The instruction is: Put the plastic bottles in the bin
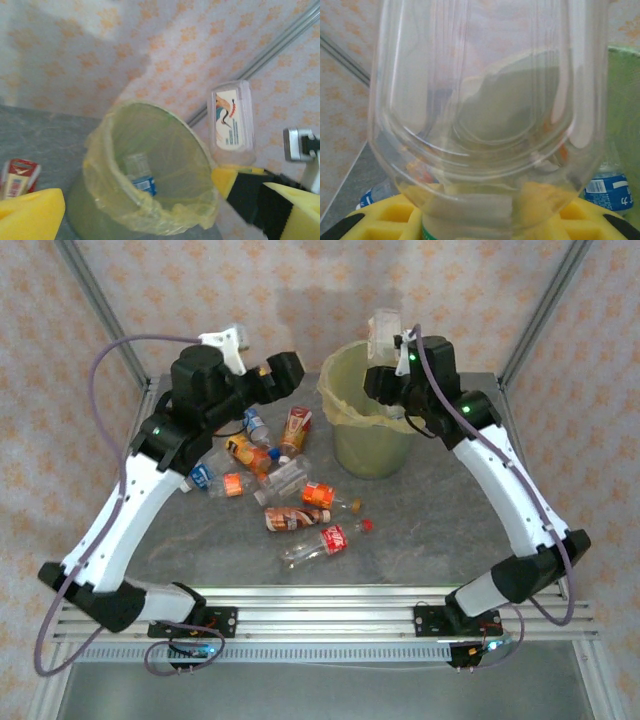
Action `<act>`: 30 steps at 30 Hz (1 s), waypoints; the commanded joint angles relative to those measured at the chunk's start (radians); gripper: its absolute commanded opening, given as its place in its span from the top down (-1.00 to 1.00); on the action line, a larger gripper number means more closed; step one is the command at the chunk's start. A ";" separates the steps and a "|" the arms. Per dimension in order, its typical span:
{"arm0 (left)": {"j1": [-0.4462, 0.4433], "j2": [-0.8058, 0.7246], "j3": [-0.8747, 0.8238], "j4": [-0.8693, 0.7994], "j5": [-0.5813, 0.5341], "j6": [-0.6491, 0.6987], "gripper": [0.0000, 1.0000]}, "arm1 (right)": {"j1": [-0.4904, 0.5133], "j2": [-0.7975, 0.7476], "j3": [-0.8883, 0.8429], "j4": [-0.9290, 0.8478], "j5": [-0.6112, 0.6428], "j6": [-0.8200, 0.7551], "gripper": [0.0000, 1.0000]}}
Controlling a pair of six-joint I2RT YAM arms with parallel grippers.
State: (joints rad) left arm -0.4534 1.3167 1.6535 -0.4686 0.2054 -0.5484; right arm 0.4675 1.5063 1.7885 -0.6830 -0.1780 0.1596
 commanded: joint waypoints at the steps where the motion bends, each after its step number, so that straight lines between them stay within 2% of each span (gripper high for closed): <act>1: -0.004 -0.055 -0.120 -0.062 -0.102 0.118 -1.00 | -0.008 0.068 0.085 -0.106 0.010 -0.019 0.69; 7: -0.005 -0.143 -0.284 -0.141 -0.091 0.230 -1.00 | -0.035 0.223 0.248 -0.254 -0.035 -0.040 0.63; 13: -0.024 -0.215 -0.409 -0.187 -0.010 0.321 -1.00 | -0.044 0.340 0.378 -0.356 -0.054 -0.057 0.59; 20: -0.185 -0.210 -0.482 -0.255 -0.035 0.411 -0.90 | -0.052 0.409 0.436 -0.420 -0.072 -0.067 0.51; 25: -0.336 -0.148 -0.480 -0.317 -0.147 0.477 -0.87 | -0.069 0.465 0.476 -0.463 -0.104 -0.082 0.49; 30: -0.398 -0.092 -0.471 -0.341 -0.171 0.508 -0.80 | -0.079 0.515 0.497 -0.484 -0.140 -0.094 0.38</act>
State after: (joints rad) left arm -0.8356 1.2137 1.1751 -0.7578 0.0902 -0.0944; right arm 0.3950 1.9953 2.2478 -1.1206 -0.2909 0.0883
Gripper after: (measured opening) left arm 0.908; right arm 0.403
